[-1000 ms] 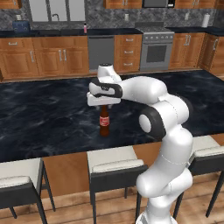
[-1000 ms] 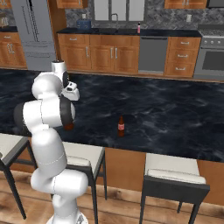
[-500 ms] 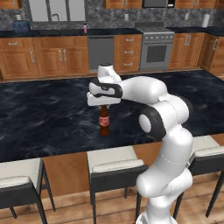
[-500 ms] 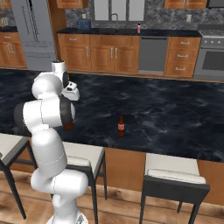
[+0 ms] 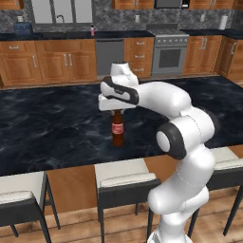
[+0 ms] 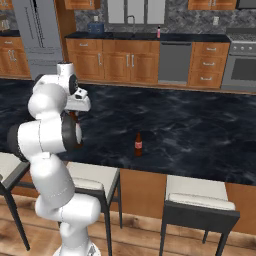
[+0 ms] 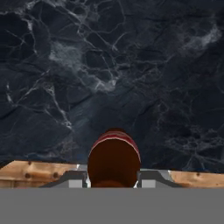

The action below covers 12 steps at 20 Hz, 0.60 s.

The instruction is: Place the large bottle from the dining counter next to the other large bottle outside the sink, and place the small bottle from the dining counter next to the other small bottle inside the sink.

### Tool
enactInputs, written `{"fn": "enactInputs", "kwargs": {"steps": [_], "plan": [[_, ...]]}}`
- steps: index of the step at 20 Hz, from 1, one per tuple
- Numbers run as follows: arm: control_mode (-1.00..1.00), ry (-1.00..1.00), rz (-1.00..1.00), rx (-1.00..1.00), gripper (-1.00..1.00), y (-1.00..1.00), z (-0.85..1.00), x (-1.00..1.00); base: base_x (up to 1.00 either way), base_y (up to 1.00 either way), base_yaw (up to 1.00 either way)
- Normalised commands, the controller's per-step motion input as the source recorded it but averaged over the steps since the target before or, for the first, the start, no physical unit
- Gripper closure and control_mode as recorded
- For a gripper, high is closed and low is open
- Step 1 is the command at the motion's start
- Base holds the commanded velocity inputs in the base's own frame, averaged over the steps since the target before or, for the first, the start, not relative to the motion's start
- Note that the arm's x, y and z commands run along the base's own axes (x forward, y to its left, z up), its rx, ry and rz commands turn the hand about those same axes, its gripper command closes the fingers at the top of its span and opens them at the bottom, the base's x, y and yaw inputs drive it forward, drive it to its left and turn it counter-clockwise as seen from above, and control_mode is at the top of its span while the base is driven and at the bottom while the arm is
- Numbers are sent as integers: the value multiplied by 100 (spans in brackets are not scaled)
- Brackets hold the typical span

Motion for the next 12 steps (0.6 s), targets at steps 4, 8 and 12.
{"fn": "enactInputs", "kwargs": {"steps": [4,8,12], "plan": [[-100,-2,0,1,100,-39,27,-99,0,0,0],[-100,-1,0,0,100,-24,34,-94,0,0,0],[-100,0,0,0,100,-17,32,-70,0,0,0]]}}
